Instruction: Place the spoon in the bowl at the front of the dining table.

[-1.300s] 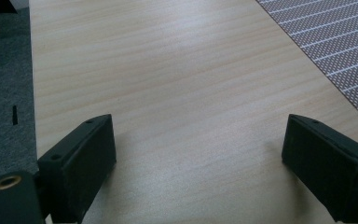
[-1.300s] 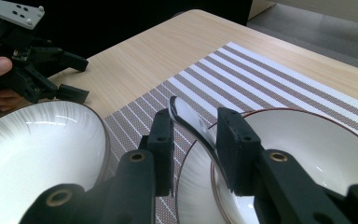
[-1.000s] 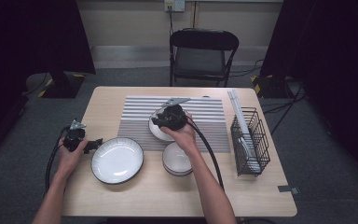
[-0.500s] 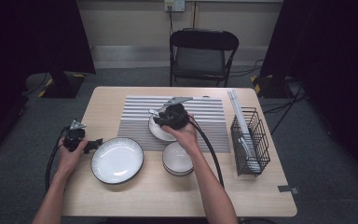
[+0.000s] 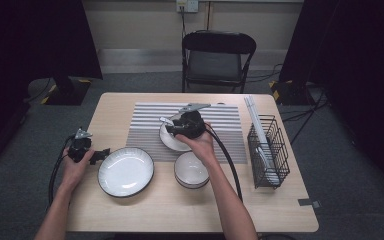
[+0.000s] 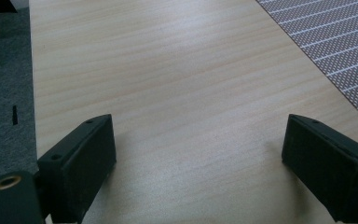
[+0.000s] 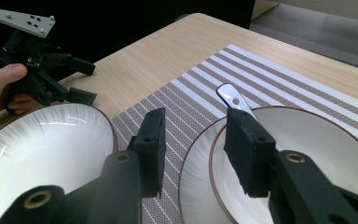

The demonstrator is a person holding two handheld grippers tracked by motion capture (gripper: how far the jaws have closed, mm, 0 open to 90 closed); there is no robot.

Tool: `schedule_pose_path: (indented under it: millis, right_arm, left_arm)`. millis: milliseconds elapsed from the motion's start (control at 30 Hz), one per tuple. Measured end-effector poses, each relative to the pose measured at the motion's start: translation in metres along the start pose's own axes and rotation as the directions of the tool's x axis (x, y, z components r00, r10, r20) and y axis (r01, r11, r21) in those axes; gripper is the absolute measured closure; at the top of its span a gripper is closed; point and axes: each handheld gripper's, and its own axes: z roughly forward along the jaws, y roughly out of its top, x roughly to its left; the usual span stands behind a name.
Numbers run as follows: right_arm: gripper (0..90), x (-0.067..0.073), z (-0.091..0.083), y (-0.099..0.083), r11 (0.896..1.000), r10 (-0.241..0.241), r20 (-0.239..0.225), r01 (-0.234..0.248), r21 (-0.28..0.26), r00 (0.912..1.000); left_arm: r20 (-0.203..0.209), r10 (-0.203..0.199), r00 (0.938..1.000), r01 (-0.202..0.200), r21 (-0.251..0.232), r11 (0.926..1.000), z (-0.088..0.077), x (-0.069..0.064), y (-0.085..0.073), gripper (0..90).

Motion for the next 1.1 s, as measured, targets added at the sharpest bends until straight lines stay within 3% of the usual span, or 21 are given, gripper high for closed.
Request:
schedule_pose_path:
  millis: [1100]
  right_arm:
    - [48.5, -0.032, -0.067, -0.004, 0.997, 0.065, 0.122, -0.060, -0.042, 0.9904]
  left_arm:
    - [0.001, -0.001, 1.0000, 0.001, 0.000, 1.0000, 0.000, 0.000, 0.000, 9.3]
